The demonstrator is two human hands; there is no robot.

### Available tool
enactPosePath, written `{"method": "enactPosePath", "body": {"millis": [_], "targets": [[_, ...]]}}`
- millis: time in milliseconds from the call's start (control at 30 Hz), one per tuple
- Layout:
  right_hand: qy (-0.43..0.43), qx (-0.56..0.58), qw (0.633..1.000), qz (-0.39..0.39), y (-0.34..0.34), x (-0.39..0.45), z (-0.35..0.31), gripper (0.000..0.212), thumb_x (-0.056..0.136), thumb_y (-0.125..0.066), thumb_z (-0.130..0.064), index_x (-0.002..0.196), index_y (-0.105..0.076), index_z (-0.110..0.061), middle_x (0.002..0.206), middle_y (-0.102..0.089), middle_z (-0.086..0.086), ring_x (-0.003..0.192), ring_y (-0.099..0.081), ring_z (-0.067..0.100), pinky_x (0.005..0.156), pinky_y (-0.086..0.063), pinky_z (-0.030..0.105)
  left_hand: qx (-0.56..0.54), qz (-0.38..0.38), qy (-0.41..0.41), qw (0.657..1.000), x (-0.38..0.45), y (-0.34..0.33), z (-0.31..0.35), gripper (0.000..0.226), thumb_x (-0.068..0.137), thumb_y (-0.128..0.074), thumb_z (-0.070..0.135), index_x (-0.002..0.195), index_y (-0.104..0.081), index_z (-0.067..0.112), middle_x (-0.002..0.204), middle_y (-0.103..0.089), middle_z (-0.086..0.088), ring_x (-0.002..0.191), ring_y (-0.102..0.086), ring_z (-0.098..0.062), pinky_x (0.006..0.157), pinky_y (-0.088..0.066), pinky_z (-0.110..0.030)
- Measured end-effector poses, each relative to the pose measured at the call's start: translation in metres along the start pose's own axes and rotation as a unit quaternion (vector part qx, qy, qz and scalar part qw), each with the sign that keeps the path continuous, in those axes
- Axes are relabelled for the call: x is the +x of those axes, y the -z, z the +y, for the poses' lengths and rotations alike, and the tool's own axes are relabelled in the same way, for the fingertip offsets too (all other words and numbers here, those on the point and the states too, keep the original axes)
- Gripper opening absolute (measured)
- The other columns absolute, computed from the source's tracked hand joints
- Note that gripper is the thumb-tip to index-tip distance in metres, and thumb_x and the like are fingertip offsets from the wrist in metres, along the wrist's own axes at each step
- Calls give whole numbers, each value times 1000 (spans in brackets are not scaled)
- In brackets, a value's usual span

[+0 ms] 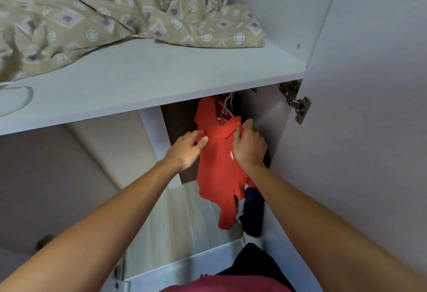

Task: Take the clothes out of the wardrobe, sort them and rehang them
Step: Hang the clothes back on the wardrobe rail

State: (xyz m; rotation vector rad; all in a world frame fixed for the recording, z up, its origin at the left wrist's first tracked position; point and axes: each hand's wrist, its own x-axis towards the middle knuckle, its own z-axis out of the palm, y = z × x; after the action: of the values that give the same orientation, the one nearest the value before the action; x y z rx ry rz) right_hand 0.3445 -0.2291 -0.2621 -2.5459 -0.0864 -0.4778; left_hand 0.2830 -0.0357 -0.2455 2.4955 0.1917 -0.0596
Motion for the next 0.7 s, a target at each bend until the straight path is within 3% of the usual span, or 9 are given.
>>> {"method": "enactPosePath", "body": {"millis": [67, 233, 400, 567, 700], "targets": [[0, -2, 1000, -13, 7, -4, -3, 28, 106, -49, -29, 124, -52, -9, 97, -72, 15, 87, -70, 37, 65, -47, 38, 21, 10, 7, 1000, -24, 3, -1, 56, 109, -36, 57, 158, -41, 32, 161, -45, -1, 152, -37, -24, 118, -35, -46], [74, -42, 996, -16, 33, -29, -34, 39, 91, -60, -27, 126, -56, -12, 124, -60, 11, 114, -55, 32, 87, -51, 47, 86, 39, 44, 995, -94, 30, -26, 55, 109, -35, 54, 159, -40, 30, 156, -49, -1, 145, -43, -25, 111, -44, -48], [154, 28, 981, -117, 32, -84, -96, 35, 94, -60, -32, 127, -57, -19, 125, -59, 2, 116, -52, 26, 92, -49, 45, 118, 83, 86, 986, -181, 60, -74, 55, 108, -35, 55, 157, -41, 30, 153, -52, 0, 140, -47, -26, 107, -49, -52], [266, 55, 933, -235, 7, -154, -151, 37, 95, -60, -34, 129, -56, -20, 125, -59, 2, 119, -50, 26, 94, -44, 46, 141, 111, 187, 966, -272, 65, -126, 65, 101, -29, 61, 152, -47, 26, 144, -57, 0, 131, -51, -27, 99, -47, -50], [390, 82, 867, -298, 0, -207, -189, 40, 93, -59, -39, 128, -57, -20, 123, -60, 1, 119, -52, 27, 94, -43, 44, 138, 157, 293, 933, -353, 67, -144, 66, 100, -31, 61, 153, -46, 25, 143, -56, -1, 129, -51, -29, 97, -47, -49]]}}
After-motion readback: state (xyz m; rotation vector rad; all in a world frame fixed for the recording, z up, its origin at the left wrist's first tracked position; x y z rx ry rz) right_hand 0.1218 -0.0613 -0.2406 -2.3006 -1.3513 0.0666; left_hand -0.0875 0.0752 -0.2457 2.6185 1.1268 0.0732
